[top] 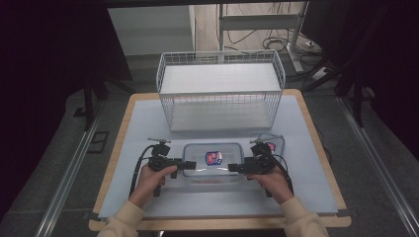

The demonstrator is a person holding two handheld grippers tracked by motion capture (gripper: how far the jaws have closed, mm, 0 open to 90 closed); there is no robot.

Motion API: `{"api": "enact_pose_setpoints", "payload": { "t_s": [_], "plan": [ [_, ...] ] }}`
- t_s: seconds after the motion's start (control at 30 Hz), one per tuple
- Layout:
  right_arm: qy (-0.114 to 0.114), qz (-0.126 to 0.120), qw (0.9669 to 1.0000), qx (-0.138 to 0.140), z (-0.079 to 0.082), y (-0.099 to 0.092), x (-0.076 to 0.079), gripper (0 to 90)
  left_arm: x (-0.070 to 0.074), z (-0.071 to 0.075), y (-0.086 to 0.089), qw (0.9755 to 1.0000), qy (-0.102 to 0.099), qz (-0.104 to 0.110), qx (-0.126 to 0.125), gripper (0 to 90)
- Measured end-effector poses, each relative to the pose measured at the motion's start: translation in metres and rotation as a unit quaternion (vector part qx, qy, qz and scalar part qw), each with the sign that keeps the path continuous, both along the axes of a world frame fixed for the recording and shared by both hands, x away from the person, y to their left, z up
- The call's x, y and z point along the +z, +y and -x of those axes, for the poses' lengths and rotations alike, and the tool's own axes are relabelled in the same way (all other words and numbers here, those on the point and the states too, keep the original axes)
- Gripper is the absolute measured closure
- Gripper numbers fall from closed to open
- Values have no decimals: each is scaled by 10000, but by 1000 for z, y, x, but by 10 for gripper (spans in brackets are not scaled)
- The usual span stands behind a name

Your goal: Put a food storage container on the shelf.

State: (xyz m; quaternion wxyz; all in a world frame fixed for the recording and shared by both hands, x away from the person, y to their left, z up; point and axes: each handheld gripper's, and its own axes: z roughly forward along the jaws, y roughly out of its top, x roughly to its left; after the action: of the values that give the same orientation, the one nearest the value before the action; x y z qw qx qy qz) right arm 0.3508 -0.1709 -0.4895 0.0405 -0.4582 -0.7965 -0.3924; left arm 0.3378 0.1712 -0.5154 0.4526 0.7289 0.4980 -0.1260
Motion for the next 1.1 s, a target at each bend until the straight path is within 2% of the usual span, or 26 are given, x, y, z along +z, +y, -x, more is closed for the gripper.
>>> {"api": "enact_pose_setpoints", "payload": {
  "t_s": [0.03,0.07,0.23,0.47,0.63,0.77,0.87,0.93,1.1],
  "plan": [
    [0,0,10000,0,0,0,0,161,0,0,0,10000,0,0,0,244],
    [-92,-36,9999,-64,1,-2,3,219,0,1,0,10000,-18,12,22,248],
    [3,-174,9997,-184,0,-7,3,272,0,2,0,10000,-41,1,17,251],
    [142,-415,9987,-255,1,-12,6,319,4,7,0,9998,-171,-88,20,273],
    [160,-511,9982,-270,2,-15,7,353,7,14,-1,9991,-386,-190,17,289],
    [146,-556,9980,-244,3,-17,9,383,10,20,-1,9983,-518,-247,41,310],
    [36,-546,9982,-258,6,-20,10,453,11,26,-2,9976,-640,-267,92,325],
    [-24,-510,9984,-261,7,-20,11,492,11,28,-1,9974,-668,-249,111,336],
    [-69,-550,9982,-233,10,-23,11,514,12,33,1,9971,-723,-192,161,371]
  ]
}}
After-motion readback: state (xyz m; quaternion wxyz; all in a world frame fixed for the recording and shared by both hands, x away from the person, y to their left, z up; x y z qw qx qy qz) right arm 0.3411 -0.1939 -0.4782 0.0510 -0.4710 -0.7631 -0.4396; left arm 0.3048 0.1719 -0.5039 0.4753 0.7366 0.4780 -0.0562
